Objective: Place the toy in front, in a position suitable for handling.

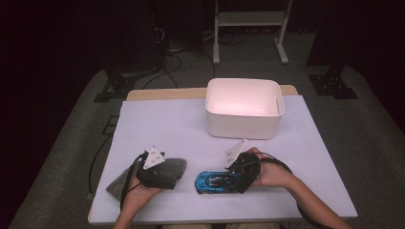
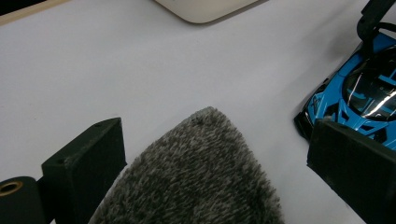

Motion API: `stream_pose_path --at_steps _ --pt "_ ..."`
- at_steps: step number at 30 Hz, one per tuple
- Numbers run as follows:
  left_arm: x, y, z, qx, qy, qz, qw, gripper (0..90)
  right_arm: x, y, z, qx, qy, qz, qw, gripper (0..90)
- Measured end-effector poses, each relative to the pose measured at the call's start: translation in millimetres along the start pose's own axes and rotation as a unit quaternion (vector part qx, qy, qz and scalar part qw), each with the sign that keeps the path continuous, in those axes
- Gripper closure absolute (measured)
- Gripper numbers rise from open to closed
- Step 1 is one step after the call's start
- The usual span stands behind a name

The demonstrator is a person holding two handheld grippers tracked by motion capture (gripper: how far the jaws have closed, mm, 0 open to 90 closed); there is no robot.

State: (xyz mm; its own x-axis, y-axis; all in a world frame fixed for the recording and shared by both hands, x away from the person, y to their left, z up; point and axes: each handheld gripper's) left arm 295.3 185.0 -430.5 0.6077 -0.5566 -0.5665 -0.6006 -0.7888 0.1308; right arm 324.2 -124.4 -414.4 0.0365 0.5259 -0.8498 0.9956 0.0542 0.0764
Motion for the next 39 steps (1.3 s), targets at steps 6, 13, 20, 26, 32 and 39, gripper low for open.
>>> stream_pose_path --at_steps 6,13,20,26,32,39 --pt "0.5 3.0 -0.6 0.008 -0.003 0.003 1.0000 4.9 -1.3 -4.1 9.0 0.007 0.013 0.016 0.9998 21.5" --pt "-0.1 4.8 -1.3 0.014 -0.007 0.004 0.9999 5.3 -1.9 -6.0 16.9 0.014 0.023 0.026 0.9993 21.1" --pt "-1.3 5.1 -1.0 0.016 -0.009 0.004 0.9998 5.3 -7.0 -10.2 27.8 0.029 0.056 0.038 0.9973 20.4" --pt "-1.3 6.3 -0.6 0.020 -0.014 0.005 0.9997 5.4 -13.0 -11.7 34.9 0.035 0.076 0.045 0.9955 20.4" --pt "-0.8 7.8 -1.0 0.022 -0.016 0.008 0.9996 5.4 -12.8 -12.8 42.6 0.038 0.083 0.047 0.9947 20.4" --pt "-0.7 8.2 -3.4 0.037 -0.029 0.018 0.9988 9.4 -5.5 -11.2 47.8 0.043 0.081 0.038 0.9951 19.9"
Point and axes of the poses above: each handheld gripper's, and its own axes: x roughly forward along the jaws, z roughly out of its underside, y roughly to its right, and after that the axes turned 13 degrees about -x, right-handed
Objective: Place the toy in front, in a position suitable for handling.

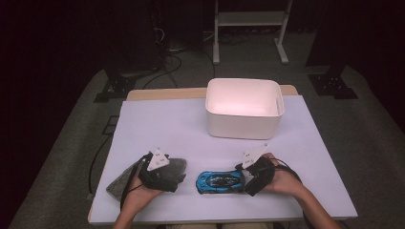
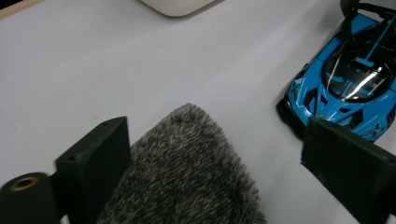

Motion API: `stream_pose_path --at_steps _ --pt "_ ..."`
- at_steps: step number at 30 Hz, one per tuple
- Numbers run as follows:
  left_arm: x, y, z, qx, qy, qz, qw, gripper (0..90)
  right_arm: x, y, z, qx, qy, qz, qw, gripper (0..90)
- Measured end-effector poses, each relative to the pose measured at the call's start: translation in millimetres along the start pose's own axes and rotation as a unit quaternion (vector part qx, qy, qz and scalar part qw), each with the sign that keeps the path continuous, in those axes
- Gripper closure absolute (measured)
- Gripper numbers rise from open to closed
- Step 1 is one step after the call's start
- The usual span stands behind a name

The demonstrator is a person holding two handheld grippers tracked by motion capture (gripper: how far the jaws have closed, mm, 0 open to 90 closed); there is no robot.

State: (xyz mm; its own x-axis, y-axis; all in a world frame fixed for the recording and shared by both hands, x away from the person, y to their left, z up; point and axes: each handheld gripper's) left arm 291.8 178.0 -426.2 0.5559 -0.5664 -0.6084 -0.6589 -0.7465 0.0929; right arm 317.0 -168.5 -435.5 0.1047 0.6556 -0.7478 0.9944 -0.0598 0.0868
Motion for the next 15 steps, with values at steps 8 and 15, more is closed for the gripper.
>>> stream_pose_path --at_steps 8,15 --pt "-1.1 -3.3 1.3 0.023 -0.045 0.006 0.9987 25.6 4.0 -3.9 8.4 0.002 -0.002 -0.001 1.0000 19.6" --pt "4.8 -0.9 2.6 0.048 -0.081 0.011 0.9955 45.7 3.5 -5.1 10.5 0.002 0.005 0.004 1.0000 19.5"
Point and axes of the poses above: each handheld gripper's, and its own axes: x roughly forward along the jaws, z roughly out of its underside, y roughly to its right, and after that the axes turned 13 degrees about -x, right-handed
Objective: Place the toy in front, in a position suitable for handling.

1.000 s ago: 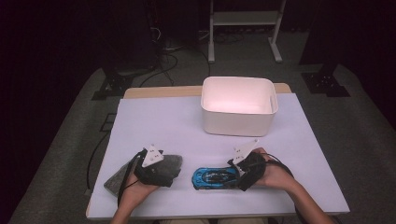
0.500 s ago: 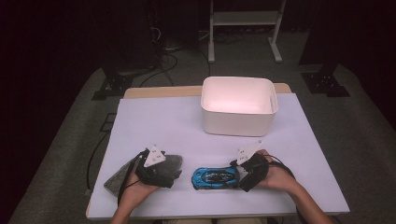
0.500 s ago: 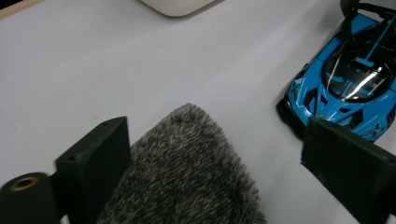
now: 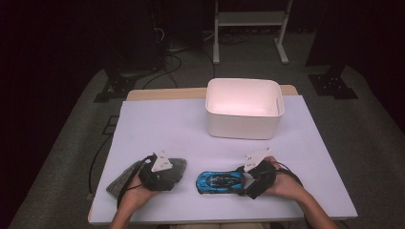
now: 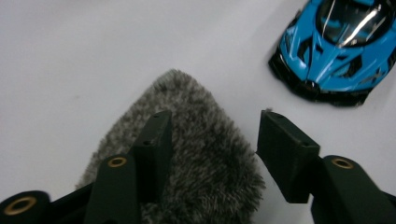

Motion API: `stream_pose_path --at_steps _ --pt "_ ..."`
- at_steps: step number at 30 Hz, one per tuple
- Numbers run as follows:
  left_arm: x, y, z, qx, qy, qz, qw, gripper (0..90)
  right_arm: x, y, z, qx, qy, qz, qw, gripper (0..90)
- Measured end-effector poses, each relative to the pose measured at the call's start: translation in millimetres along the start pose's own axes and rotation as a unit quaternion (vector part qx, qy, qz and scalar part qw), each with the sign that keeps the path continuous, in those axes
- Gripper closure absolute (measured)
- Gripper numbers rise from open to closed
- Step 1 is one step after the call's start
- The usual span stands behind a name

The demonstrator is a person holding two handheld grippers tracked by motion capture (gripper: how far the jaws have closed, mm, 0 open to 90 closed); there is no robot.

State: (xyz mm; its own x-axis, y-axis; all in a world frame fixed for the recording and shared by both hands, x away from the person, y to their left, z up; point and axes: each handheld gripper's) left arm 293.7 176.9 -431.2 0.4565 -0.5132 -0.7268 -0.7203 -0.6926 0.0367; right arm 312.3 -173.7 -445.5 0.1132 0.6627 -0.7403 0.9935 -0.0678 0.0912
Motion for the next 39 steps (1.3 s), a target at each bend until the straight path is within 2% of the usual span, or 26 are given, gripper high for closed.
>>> stream_pose_path --at_steps 4,8,11,14,15,17,19,21,24,25,28,30,32,33,34,36,37,38,39 --pt "6.1 -3.4 2.3 -0.006 -0.026 0.009 0.9996 47.8 0.3 -0.5 1.1 0.003 0.004 0.001 1.0000 19.5" --pt "10.5 -6.6 3.2 -0.009 -0.042 0.011 0.9990 57.1 0.5 -0.4 2.9 -0.003 0.004 0.002 1.0000 19.5" --pt "10.8 -7.1 2.2 -0.006 -0.043 0.019 0.9989 69.3 0.9 -0.3 4.0 0.001 0.004 0.001 1.0000 19.9" --pt "10.3 -6.2 0.3 0.007 -0.040 0.015 0.9991 83.3 5.9 -1.3 6.4 0.002 -0.005 -0.004 1.0000 19.7" --pt "9.7 -6.4 -1.2 0.007 -0.036 0.021 0.9991 85.8 6.0 -1.5 6.7 -0.005 -0.005 -0.002 1.0000 20.0" --pt "7.1 -6.0 -5.9 -0.004 -0.014 0.054 0.9984 86.7 4.7 -1.3 5.6 -0.002 -0.002 -0.002 1.0000 20.7" --pt "5.3 -0.4 -12.6 -0.009 0.002 0.090 0.9959 86.7 4.6 -0.1 6.0 0.000 0.003 -0.003 1.0000 20.7" --pt "6.0 10.2 -21.2 0.004 0.011 0.110 0.9938 86.6 5.1 0.9 7.6 0.001 0.003 -0.004 1.0000 20.7" --pt "10.7 29.5 -35.9 0.030 0.014 0.142 0.9893 86.5 5.4 1.4 9.4 0.005 0.011 -0.007 0.9999 20.7" --pt "12.5 36.7 -42.7 0.041 0.015 0.156 0.9868 86.5 5.5 1.7 9.6 0.005 0.011 -0.007 0.9999 20.6" --pt "16.4 50.3 -57.5 0.052 0.027 0.188 0.9804 86.5 5.6 1.7 10.0 0.003 0.012 -0.007 0.9999 20.6" --pt "21.8 57.5 -65.6 0.065 0.023 0.200 0.9774 86.5 5.5 1.9 11.3 0.005 0.017 -0.007 0.9998 20.5" --pt "31.3 61.0 -67.8 0.070 0.005 0.200 0.9772 85.3 5.4 1.9 11.9 0.008 0.020 -0.008 0.9997 20.5" --pt "34.0 61.1 -67.4 0.069 -0.002 0.203 0.9767 81.2 5.4 2.0 12.0 0.008 0.020 -0.009 0.9997 20.5" --pt "35.7 61.1 -66.4 0.067 -0.007 0.207 0.9761 75.2 5.4 2.0 12.0 0.007 0.020 -0.009 0.9997 20.6" --pt "34.2 60.1 -65.0 0.062 -0.004 0.206 0.9765 59.1 5.4 2.1 12.1 0.008 0.020 -0.009 0.9997 20.6" --pt "32.6 59.0 -64.7 0.060 -0.001 0.210 0.9758 55.0 5.4 2.1 12.1 0.008 0.021 -0.009 0.9997 20.6" --pt "30.6 57.7 -64.7 0.062 -0.001 0.207 0.9763 49.2 5.4 2.3 12.3 0.007 0.021 -0.009 0.9997 20.6" --pt "29.3 56.4 -64.6 0.058 -0.002 0.200 0.9780 43.5 5.4 2.5 12.4 0.008 0.021 -0.009 0.9997 20.6"
Point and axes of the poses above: each handheld gripper's, and its own axes: x roughly forward along the jaws, z roughly out of its underside, y roughly to its right, and after that the axes turned 13 degrees about -x, right-handed
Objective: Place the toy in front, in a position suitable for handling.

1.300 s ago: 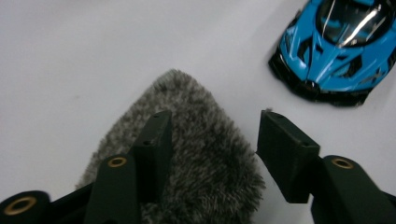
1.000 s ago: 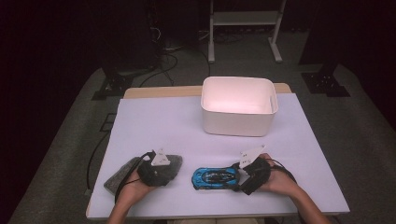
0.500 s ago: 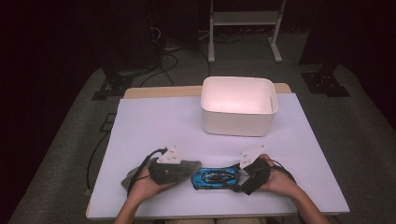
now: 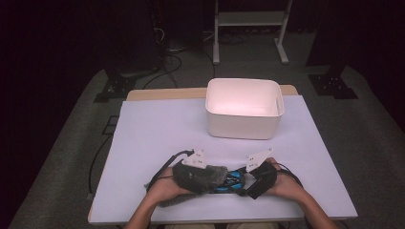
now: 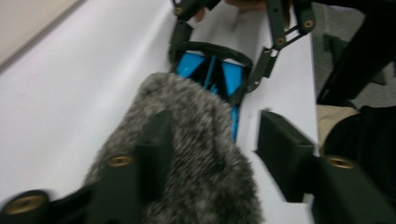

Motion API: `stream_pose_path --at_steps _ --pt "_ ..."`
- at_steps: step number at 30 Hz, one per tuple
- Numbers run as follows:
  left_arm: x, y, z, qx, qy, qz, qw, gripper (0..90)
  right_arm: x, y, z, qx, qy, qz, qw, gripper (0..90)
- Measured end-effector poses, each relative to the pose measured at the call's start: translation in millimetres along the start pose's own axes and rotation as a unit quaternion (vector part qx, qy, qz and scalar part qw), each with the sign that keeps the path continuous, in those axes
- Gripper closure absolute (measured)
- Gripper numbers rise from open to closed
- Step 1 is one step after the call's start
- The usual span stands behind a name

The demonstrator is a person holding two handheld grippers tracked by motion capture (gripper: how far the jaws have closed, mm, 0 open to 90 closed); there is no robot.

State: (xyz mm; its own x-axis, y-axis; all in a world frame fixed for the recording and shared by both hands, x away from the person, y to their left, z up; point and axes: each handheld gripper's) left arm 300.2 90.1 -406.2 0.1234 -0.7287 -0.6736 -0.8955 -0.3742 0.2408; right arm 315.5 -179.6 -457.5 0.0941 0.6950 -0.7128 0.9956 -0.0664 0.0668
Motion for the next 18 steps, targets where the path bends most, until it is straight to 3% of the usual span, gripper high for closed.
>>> stream_pose_path --at_steps 3,6,8,13,18 --pt "-0.8 -5.7 1.6 -0.004 -0.017 -0.020 0.9997 37.6 0.1 -0.1 0.0 -0.001 0.000 0.001 1.0000 20.6" --pt "6.8 -14.5 2.1 -0.034 -0.033 -0.004 0.9989 37.5 0.2 -0.9 -0.5 -0.004 -0.002 0.003 1.0000 20.9" --pt "11.9 -16.1 2.7 -0.034 -0.046 0.008 0.9984 46.7 0.2 -1.1 -0.5 -0.005 -0.002 0.004 1.0000 20.8" --pt "12.5 -14.0 4.8 -0.018 -0.048 0.015 0.9986 76.1 3.2 -2.7 -2.9 -0.016 -0.003 0.012 0.9998 20.4" --pt "11.0 -11.4 7.8 -0.004 -0.049 0.015 0.9987 81.9 5.7 -5.2 -4.7 -0.026 -0.003 0.019 0.9995 22.0"
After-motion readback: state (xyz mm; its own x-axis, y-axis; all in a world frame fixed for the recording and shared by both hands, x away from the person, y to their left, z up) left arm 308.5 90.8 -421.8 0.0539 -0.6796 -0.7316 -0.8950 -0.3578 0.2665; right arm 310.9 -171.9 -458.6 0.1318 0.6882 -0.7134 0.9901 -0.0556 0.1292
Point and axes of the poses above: each handheld gripper's, and its own axes: x roughly forward along the jaws, z roughly out of its underside, y roughly to its right, and after that the axes turned 13 degrees about -x, right-handed
